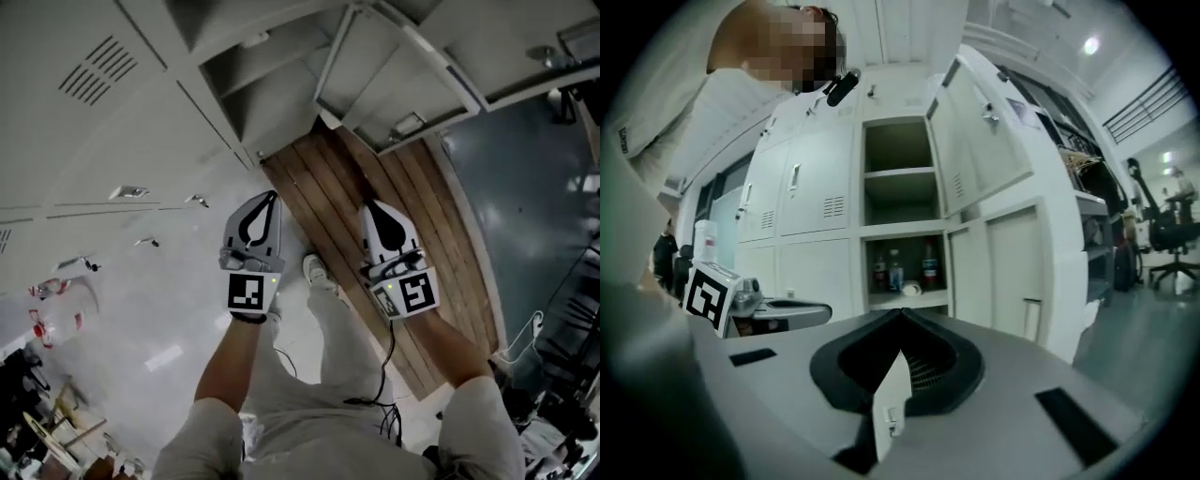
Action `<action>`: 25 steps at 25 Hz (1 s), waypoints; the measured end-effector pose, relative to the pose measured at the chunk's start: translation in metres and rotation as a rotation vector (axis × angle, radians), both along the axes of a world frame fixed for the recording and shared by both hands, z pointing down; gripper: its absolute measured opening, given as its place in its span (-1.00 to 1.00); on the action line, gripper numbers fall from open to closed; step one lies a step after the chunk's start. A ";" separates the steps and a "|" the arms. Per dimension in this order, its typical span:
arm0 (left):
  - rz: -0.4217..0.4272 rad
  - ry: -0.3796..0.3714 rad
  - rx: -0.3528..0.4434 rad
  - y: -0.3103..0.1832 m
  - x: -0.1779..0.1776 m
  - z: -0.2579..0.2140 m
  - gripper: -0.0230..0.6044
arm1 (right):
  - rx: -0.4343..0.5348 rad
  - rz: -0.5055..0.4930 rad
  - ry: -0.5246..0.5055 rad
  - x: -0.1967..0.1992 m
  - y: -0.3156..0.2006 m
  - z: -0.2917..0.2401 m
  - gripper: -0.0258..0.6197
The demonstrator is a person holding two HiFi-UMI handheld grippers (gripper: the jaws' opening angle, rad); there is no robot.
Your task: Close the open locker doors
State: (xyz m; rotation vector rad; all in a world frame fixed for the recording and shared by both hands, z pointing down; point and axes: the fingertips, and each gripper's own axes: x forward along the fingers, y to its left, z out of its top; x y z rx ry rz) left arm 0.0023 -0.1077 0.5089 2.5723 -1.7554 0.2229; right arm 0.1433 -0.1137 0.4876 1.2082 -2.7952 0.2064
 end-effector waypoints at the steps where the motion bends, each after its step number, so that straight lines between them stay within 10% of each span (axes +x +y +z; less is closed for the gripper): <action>1: 0.043 -0.002 -0.004 -0.016 0.033 0.002 -0.93 | 0.002 0.029 -0.008 0.023 -0.011 0.001 -0.89; 10: 0.229 0.024 -0.127 -0.104 0.217 0.085 -0.80 | 0.007 0.170 -0.018 0.143 -0.069 0.032 -0.85; 25: 0.136 -0.034 -0.276 -0.183 0.275 0.192 -0.62 | 0.005 0.141 -0.033 0.146 -0.078 0.053 -0.82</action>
